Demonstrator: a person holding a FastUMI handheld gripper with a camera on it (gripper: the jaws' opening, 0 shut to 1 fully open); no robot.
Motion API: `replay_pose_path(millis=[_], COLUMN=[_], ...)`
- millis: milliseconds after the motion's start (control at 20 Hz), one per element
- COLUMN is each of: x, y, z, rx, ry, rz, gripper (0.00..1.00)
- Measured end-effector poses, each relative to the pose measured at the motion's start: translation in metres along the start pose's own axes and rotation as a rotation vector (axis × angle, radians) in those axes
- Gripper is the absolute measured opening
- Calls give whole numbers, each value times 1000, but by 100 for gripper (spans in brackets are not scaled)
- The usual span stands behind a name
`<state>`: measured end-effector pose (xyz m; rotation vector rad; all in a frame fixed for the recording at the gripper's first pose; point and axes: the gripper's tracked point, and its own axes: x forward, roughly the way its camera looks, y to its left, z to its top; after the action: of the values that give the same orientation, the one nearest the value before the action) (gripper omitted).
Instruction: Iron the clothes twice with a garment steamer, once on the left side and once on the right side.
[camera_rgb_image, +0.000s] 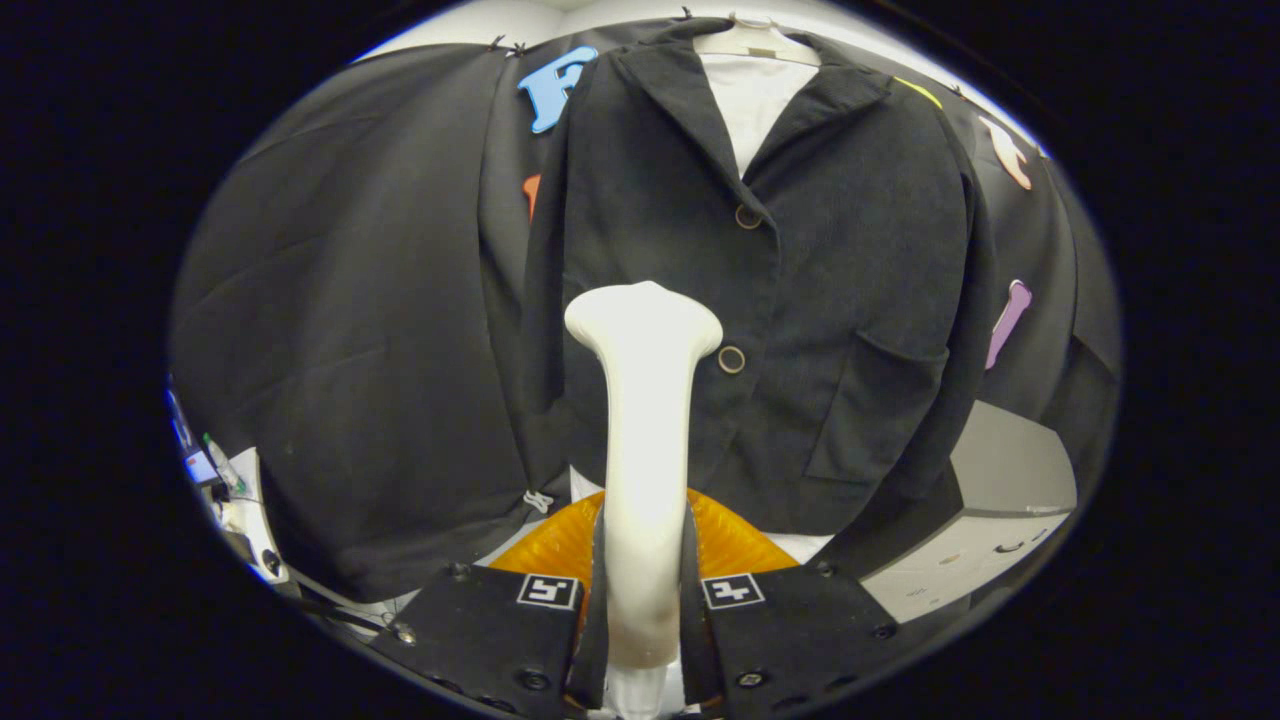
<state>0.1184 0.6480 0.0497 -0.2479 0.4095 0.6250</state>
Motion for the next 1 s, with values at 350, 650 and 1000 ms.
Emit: replay_pose_path(millis=[350, 650, 1000], x=[8, 12, 15], y=[0, 0, -1], z=[-32, -61, -80], rx=[-8, -12, -11], ry=[52, 103, 136], rz=[12, 15, 13], gripper=[32, 32, 32])
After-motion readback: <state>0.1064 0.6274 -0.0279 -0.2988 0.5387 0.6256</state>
